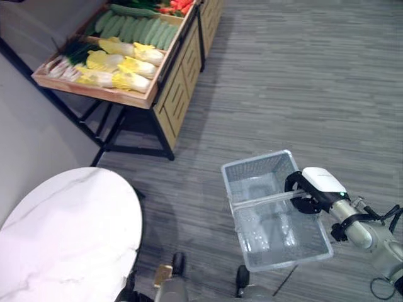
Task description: Get the vegetables into the basket
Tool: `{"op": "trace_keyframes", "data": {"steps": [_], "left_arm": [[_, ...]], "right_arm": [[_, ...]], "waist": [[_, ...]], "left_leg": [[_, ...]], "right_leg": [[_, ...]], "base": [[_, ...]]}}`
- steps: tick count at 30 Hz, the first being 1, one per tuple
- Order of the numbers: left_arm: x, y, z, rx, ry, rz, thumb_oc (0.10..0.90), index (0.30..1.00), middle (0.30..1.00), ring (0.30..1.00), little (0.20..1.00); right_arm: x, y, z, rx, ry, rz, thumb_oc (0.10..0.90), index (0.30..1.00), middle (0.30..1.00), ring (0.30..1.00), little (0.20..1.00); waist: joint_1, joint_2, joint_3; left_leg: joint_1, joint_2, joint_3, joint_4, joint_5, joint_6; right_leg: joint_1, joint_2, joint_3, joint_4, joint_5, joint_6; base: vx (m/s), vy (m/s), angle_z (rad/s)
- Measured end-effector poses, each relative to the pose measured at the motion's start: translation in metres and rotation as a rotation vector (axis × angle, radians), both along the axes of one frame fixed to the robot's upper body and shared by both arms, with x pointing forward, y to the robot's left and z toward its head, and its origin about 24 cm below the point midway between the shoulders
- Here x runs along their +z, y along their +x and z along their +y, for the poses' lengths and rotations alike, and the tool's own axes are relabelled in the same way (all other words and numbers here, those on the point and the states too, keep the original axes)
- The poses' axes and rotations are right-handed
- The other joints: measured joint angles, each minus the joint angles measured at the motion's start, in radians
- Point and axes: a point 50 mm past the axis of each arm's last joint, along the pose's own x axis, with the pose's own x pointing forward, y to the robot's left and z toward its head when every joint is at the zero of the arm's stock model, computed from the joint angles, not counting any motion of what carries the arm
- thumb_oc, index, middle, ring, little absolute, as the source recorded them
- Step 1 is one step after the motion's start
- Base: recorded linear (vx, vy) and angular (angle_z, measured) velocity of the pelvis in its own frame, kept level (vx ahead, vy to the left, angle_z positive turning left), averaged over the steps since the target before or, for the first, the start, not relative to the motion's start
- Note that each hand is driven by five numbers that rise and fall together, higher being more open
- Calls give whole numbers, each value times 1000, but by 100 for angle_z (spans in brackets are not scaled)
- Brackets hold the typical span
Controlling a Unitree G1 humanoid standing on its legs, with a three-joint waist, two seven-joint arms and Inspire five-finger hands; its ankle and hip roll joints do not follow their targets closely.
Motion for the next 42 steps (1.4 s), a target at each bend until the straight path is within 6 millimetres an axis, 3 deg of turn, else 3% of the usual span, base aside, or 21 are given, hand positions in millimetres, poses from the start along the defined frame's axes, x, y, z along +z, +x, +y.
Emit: {"op": "trace_keyframes", "data": {"steps": [2,3,5,6,9,13,17,23,27,30,31,32,35,36,39,42], "left_arm": [[0,0,-4,9,-18,-11,900,1000,1000,1000,1000],[2,5,-2,6,-12,-27,900,1000,1000,1000,1000],[4,13,-1,-1,-8,-47,900,1000,1000,1000,1000],[5,21,1,-6,-5,-56,900,1000,1000,1000,1000],[6,24,1,-12,-4,-63,900,1000,1000,1000,1000],[5,20,3,-46,9,-41,900,1000,1000,1000,1000],[4,11,13,-103,78,19,900,1000,1000,1000,1000],[-1,-5,17,-81,84,97,900,1000,1000,1000,1000],[-4,-9,12,-103,40,141,900,1000,1000,1000,1000],[-3,5,9,-178,25,149,900,1000,1000,1000,1000],[-3,8,10,-223,36,159,900,1000,1000,1000,1000],[-2,11,11,-230,42,154,900,1000,1000,1000,1000],[3,25,16,-224,59,117,900,1000,1000,1000,1000],[6,34,20,-212,69,94,900,1000,1000,1000,1000],[12,44,27,-180,91,47,900,1000,1000,1000,1000],[14,44,30,-175,98,39,900,1000,1000,1000,1000]], "right_arm": [[-2,5,0,1,-7,9,400,300,300,300,300],[-6,4,-1,-13,2,16,400,300,300,300,300],[-7,4,-3,-23,7,23,400,300,300,300,300],[-13,2,-7,-50,17,42,400,300,300,300,300],[-23,-2,-7,-81,54,58,400,300,300,300,300],[-55,-11,-4,-174,132,134,400,300,300,300,300],[-98,-30,-11,-353,188,246,400,300,300,300,300],[-137,-57,-2,-538,282,353,400,300,300,300,300],[-146,-66,-5,-595,281,398,400,300,300,300,300],[-145,-67,-21,-711,302,378,400,300,300,300,300],[-143,-63,-24,-735,302,359,400,300,300,300,300],[-141,-63,-26,-742,304,352,400,300,300,300,300],[-142,-66,-29,-758,296,357,400,300,300,300,300],[-145,-69,-28,-765,295,371,400,300,300,300,300],[-146,-70,-27,-770,295,373,400,300,300,300,300],[-149,-72,-24,-773,300,389,400,300,300,300,300]], "waist": [[6,29,-1],[-3,5,8],[-11,-12,19],[-8,-25,23],[-3,-24,25],[24,-29,28],[26,-55,27],[13,-84,15],[-6,-81,13],[-27,-61,17],[-34,-54,23],[-41,-56,23],[-40,-57,27],[-39,-53,29],[-33,-55,33],[-34,-61,36]], "left_leg": [[24,5,11,2,40,89],[31,-7,22,-6,47,93],[30,-22,29,-5,47,103],[31,-48,43,-5,42,118],[45,-72,63,-5,30,133],[87,-84,103,-5,7,149],[104,-88,138,-7,-21,160],[132,-89,172,-11,-46,182],[156,-86,185,-10,-53,199],[154,-75,201,-3,-55,224],[163,-77,211,-4,-61,233],[170,-93,215,-2,-68,241],[188,-123,234,-2,-79,251],[186,-127,234,4,-85,245],[186,-130,225,22,-108,228],[203,-110,196,36,-136,195]], "right_leg": [[14,42,45,0,-14,28],[19,26,43,0,-14,49],[19,10,40,0,-16,59],[18,-18,35,5,-17,84],[21,-44,34,6,-15,93],[47,-62,43,5,-22,108],[48,-70,75,6,-23,112],[55,-75,89,12,-23,113],[45,-74,83,65,-26,118],[-95,-70,77,309,-50,148],[-186,-90,58,470,-81,175],[-218,-127,24,508,-99,188],[-244,-211,-14,392,-94,197],[-247,-247,-26,295,-68,219],[-236,-303,-37,151,20,232],[-192,-304,-60,68,82,226]], "base": [[53,131,-75],[39,101,-18],[42,117,0],[93,231,-3],[69,160,-14],[52,126,-26],[77,148,-24],[76,129,-20],[14,117,-14],[59,158,-24],[132,13,-19],[172,-31,-21],[200,-126,-10],[241,-176,-1],[301,-204,5],[340,-221,30]]}}
